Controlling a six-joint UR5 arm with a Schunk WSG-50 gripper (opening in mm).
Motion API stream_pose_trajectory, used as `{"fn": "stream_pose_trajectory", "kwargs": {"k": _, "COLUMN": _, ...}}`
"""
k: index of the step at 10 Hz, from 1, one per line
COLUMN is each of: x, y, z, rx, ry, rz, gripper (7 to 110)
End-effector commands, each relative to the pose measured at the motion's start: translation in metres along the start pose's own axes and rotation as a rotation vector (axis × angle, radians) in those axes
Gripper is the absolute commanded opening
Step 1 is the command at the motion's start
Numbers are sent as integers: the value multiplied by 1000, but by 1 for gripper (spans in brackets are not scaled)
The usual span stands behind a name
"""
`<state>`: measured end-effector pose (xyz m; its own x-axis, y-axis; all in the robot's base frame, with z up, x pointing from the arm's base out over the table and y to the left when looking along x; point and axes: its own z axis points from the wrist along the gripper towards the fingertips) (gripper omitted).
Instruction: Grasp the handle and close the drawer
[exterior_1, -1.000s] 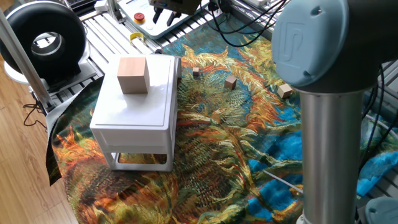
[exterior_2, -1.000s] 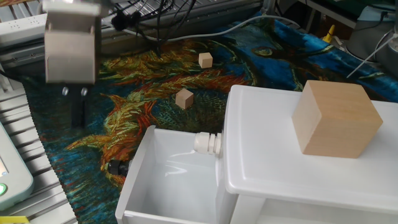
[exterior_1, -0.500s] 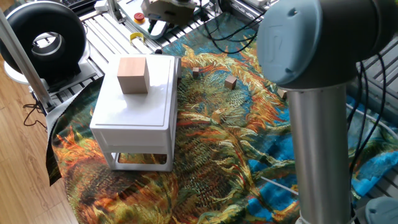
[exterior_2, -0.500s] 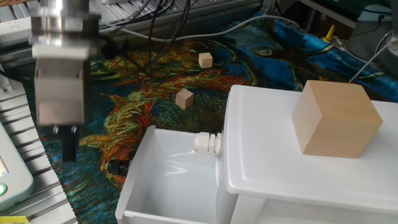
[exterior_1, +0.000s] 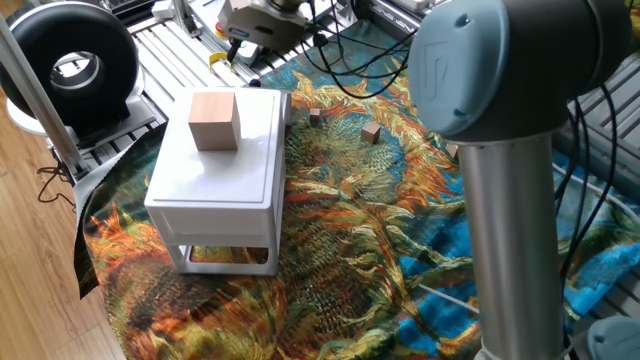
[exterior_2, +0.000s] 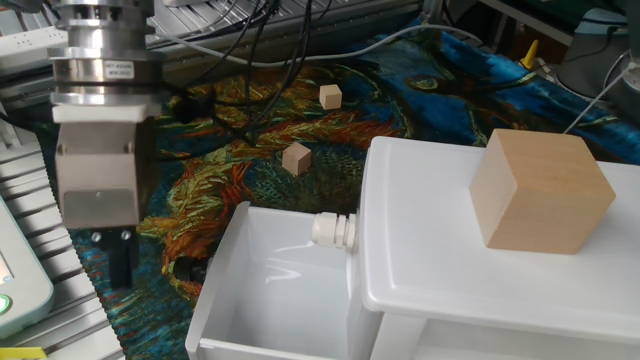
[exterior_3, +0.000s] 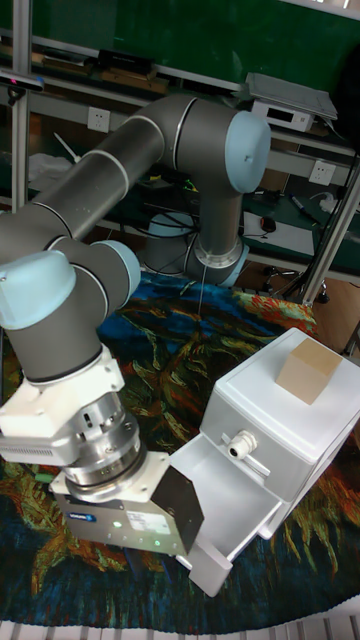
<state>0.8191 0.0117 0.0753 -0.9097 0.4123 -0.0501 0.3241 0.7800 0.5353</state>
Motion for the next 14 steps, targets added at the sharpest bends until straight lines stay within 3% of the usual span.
{"fn": "stream_pose_trajectory", "kwargs": {"k": 1, "x": 5, "y": -12, "z": -11, "rx": -37, "ry": 9, "rz": 10, "gripper": 44}}
{"fn": "stream_pose_trajectory", "kwargs": {"k": 3, "x": 5, "y": -10, "z": -9, "rx": -69, "ry": 4, "rz": 9, "gripper": 44}}
{"fn": "stream_pose_trajectory", "kwargs": {"k": 5, "x": 7, "y": 12, "z": -11, "rx": -155, "ry": 17, "rz": 42, "gripper": 44}}
{"fn": "stream_pose_trajectory", "kwargs": {"k": 6, "x": 6, "y": 13, "z": -11, "rx": -158, "ry": 20, "rz": 44, "gripper": 44}}
{"fn": "stream_pose_trajectory", "kwargs": {"k": 8, "x": -5, "y": -20, "z": -9, "rx": -26, "ry": -27, "rz": -27, "gripper": 44}}
{"fn": "stream_pose_trajectory", "kwargs": {"k": 9, "x": -14, "y": -48, "z": -11, "rx": 92, "ry": -63, "rz": -78, "gripper": 44}}
{"fn": "stream_pose_trajectory", "kwargs": {"k": 10, "x": -16, "y": -58, "z": -12, "rx": 129, "ry": -76, "rz": -91, "gripper": 44}}
{"fn": "stream_pose_trajectory", "kwargs": {"k": 11, "x": -9, "y": -52, "z": -11, "rx": 94, "ry": -65, "rz": -84, "gripper": 44}}
{"fn": "stream_pose_trajectory", "kwargs": {"k": 14, "x": -10, "y": -54, "z": -12, "rx": 105, "ry": -80, "rz": -104, "gripper": 44}}
